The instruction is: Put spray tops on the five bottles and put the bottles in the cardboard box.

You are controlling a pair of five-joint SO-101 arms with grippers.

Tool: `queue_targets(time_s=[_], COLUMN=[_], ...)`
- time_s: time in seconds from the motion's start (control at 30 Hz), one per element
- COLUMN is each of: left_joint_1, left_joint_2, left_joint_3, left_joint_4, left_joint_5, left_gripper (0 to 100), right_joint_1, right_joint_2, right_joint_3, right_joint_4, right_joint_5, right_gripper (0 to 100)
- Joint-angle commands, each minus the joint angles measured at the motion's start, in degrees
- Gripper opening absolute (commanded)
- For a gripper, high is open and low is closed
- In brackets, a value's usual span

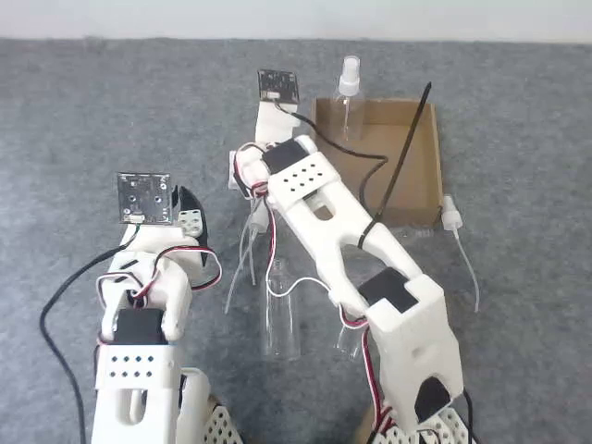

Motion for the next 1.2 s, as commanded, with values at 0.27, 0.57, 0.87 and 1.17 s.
queue_targets(time_s=[0.27,0.57,0.87,1.17], left_joint_1=[-0.3,-0.3,-0.4,-0.4], left_joint_2=[-1.0,-1.0,-1.0,-1.0], left_joint_3=[-0.5,-0.5,-0.7,-0.7], left_joint_4=[-1.4,-1.5,-1.5,-1.5], left_joint_5=[0.3,0.3,0.3,0.2], left_gripper=[1,1,1,1], right_joint_1=[0.5,9.5,25.1,47.1], right_joint_2=[-3.7,-17.9,-26.0,-18.5], right_joint_3=[-3.8,-9.8,-10.1,-9.9], right_joint_4=[3.7,23.9,43.9,39.0], right_joint_5=[-0.6,15.3,48.2,55.8], right_gripper=[19.1,19.1,19.1,19.1])
